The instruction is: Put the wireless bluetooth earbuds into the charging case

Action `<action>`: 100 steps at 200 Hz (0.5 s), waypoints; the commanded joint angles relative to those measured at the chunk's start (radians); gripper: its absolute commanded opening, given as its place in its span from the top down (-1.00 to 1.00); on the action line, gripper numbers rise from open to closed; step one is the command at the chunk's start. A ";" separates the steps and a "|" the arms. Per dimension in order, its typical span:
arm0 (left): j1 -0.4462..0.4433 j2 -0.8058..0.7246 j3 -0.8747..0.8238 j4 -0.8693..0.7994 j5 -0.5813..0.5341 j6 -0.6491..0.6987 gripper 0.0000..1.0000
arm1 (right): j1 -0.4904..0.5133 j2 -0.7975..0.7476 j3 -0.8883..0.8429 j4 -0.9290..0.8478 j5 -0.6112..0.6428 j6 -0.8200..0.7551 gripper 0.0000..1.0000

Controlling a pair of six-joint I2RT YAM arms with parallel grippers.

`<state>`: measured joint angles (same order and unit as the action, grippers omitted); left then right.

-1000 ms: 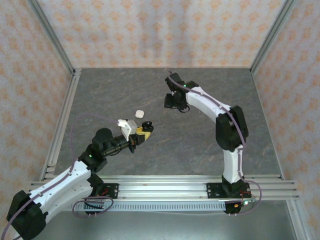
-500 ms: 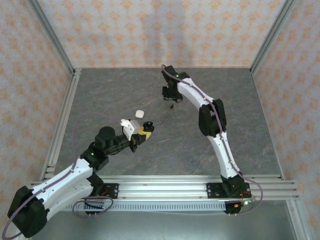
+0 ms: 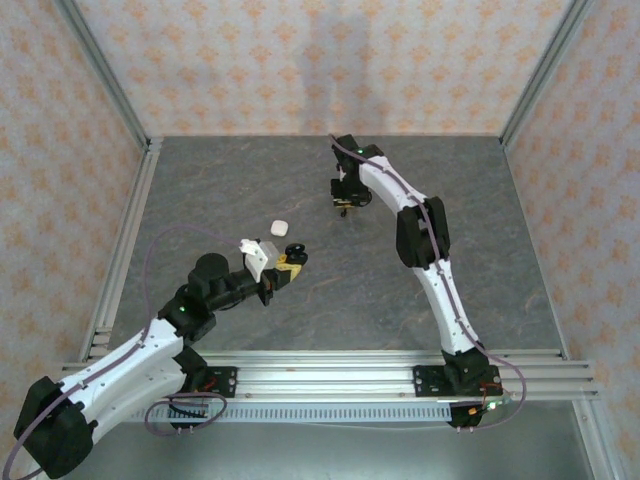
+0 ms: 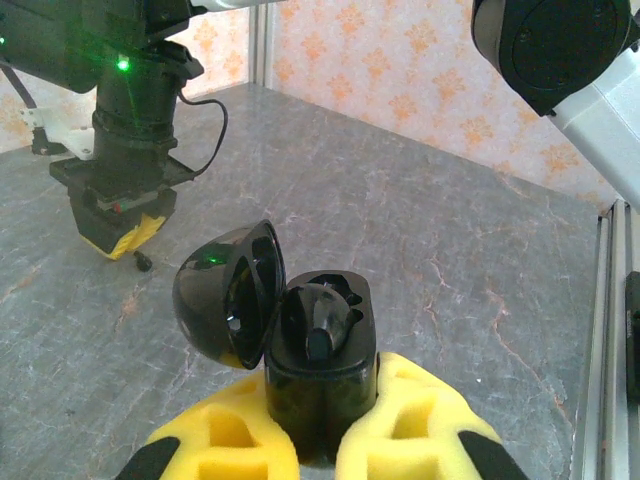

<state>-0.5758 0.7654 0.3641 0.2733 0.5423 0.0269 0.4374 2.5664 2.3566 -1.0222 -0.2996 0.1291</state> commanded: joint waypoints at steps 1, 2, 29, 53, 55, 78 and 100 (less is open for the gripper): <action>-0.004 -0.013 0.022 0.007 0.015 -0.008 1.00 | -0.004 -0.053 -0.084 -0.127 0.009 -0.040 0.58; -0.004 -0.013 0.021 0.008 0.015 -0.009 1.00 | -0.004 -0.056 -0.091 -0.126 0.010 -0.041 0.58; -0.008 -0.015 0.028 -0.001 0.017 -0.020 1.00 | -0.004 -0.159 -0.266 -0.097 -0.004 -0.028 0.58; -0.014 -0.025 0.035 -0.016 0.018 -0.025 1.00 | -0.005 -0.255 -0.422 -0.066 -0.021 0.010 0.56; -0.015 -0.025 0.035 -0.016 0.018 -0.025 1.00 | -0.004 -0.263 -0.435 -0.063 -0.022 0.014 0.56; -0.022 -0.036 0.035 -0.026 0.013 -0.028 1.00 | -0.004 -0.359 -0.588 -0.007 -0.065 0.046 0.53; -0.029 -0.047 0.036 -0.035 0.007 -0.030 1.00 | 0.005 -0.454 -0.720 0.052 -0.130 0.093 0.52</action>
<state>-0.5961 0.7414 0.3653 0.2485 0.5426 0.0074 0.4366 2.2177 1.7554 -0.9714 -0.3580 0.1581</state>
